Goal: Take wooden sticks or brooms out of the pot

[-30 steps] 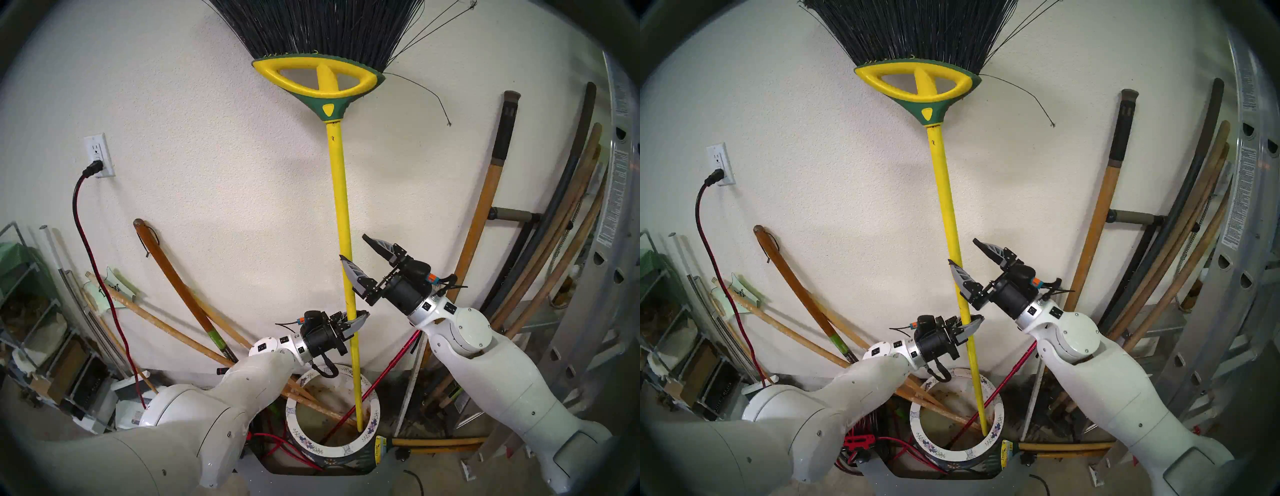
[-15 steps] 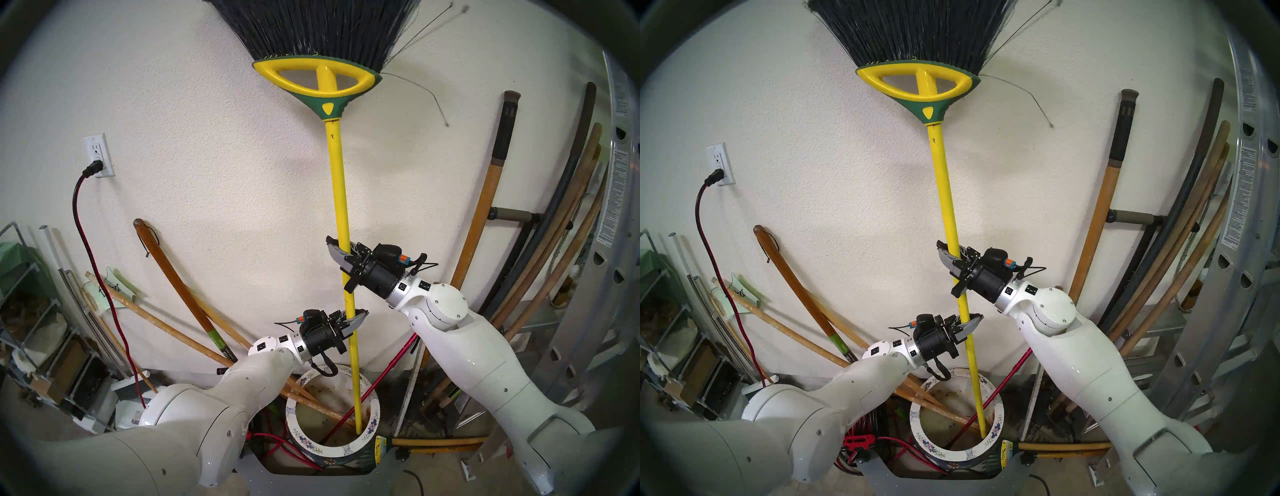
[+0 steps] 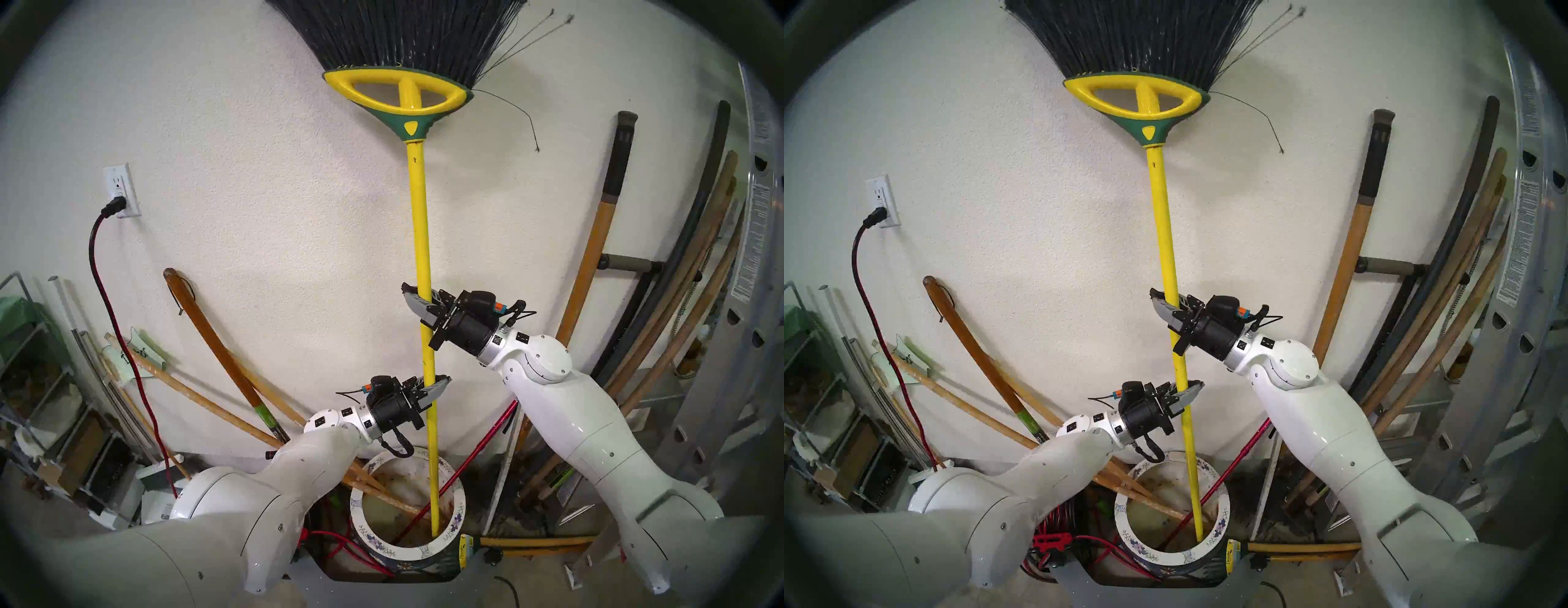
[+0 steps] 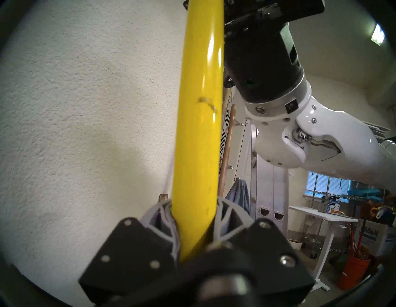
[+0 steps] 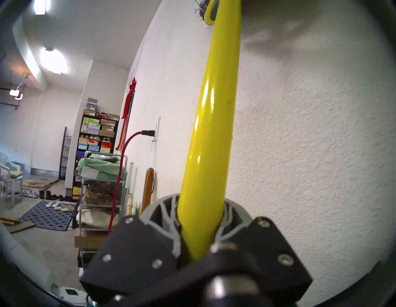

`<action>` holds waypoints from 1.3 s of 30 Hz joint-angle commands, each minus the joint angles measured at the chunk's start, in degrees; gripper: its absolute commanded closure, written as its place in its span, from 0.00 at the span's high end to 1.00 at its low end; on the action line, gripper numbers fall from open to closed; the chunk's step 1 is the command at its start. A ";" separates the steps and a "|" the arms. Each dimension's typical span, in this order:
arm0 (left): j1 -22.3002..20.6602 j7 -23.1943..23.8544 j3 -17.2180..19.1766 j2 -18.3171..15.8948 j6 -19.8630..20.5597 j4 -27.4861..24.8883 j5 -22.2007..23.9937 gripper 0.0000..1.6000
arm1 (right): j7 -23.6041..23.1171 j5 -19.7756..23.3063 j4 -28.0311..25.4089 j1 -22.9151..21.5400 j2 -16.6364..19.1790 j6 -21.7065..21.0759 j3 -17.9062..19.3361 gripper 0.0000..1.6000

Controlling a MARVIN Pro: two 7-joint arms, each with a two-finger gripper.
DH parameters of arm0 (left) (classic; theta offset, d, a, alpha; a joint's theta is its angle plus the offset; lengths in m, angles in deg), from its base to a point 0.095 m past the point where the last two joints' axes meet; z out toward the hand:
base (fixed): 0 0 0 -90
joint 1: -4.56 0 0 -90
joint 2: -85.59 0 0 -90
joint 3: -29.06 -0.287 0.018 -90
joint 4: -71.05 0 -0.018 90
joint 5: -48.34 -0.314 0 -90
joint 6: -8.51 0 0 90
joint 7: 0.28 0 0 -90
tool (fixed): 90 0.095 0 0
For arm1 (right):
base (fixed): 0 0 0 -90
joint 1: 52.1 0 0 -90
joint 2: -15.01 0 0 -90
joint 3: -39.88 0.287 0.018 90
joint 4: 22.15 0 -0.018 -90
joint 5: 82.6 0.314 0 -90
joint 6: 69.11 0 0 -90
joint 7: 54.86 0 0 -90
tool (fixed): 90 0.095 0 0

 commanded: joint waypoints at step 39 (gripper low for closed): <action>-3.53 4.27 5.99 2.80 1.33 -13.12 7.40 0.00 | 2.64 5.94 -11.81 -4.26 -2.65 -5.63 4.96 0.00</action>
